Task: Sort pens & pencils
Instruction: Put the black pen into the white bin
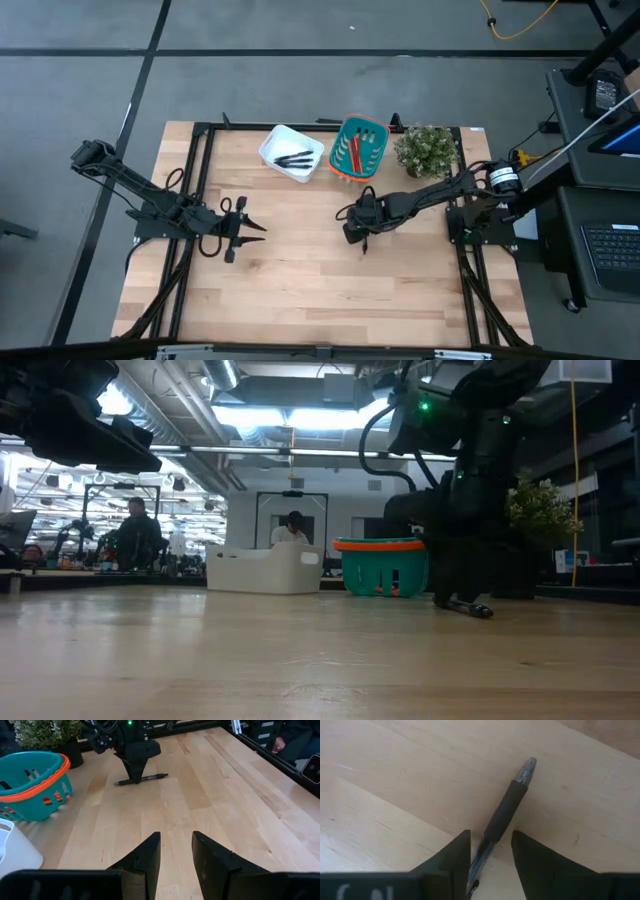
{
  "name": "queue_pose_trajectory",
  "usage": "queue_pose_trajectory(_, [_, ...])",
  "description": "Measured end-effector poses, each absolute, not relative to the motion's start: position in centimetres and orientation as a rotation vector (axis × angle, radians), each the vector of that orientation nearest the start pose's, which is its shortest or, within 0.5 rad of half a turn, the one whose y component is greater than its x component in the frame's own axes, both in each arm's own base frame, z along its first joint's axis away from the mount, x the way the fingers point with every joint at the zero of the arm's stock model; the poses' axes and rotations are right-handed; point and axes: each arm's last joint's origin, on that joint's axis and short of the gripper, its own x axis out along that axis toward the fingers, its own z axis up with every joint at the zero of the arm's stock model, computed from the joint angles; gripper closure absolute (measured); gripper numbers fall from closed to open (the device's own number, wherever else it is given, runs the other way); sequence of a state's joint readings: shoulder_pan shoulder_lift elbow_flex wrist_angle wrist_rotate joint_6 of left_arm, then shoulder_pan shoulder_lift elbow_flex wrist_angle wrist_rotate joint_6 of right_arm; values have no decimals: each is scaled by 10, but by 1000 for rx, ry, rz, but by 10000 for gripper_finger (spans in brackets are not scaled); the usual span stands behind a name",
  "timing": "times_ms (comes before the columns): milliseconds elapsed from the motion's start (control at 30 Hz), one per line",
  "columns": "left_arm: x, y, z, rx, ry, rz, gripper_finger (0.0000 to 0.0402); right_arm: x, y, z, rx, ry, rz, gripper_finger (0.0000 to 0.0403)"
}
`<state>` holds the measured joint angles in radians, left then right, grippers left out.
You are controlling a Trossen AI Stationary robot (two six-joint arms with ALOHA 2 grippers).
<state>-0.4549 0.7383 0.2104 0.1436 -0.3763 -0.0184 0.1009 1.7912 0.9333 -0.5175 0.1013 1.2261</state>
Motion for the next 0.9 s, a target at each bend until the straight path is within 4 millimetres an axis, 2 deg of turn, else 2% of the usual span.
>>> queue_pose_trajectory(467, [143,-58,174,129,353,-73,296,300,28,115,843,1187,-857,258])
queue_pose_trajectory(700, [143,-58,174,110,353,-69,296,299,33,114,760,1193,-834,261])
queue_pose_trajectory(800, [143,-58,174,109,353,-69,296,299,33,113,754,1196,-836,281])
queue_pose_trajectory(900, [143,-58,174,105,353,-68,296,298,33,113,748,1201,-833,325])
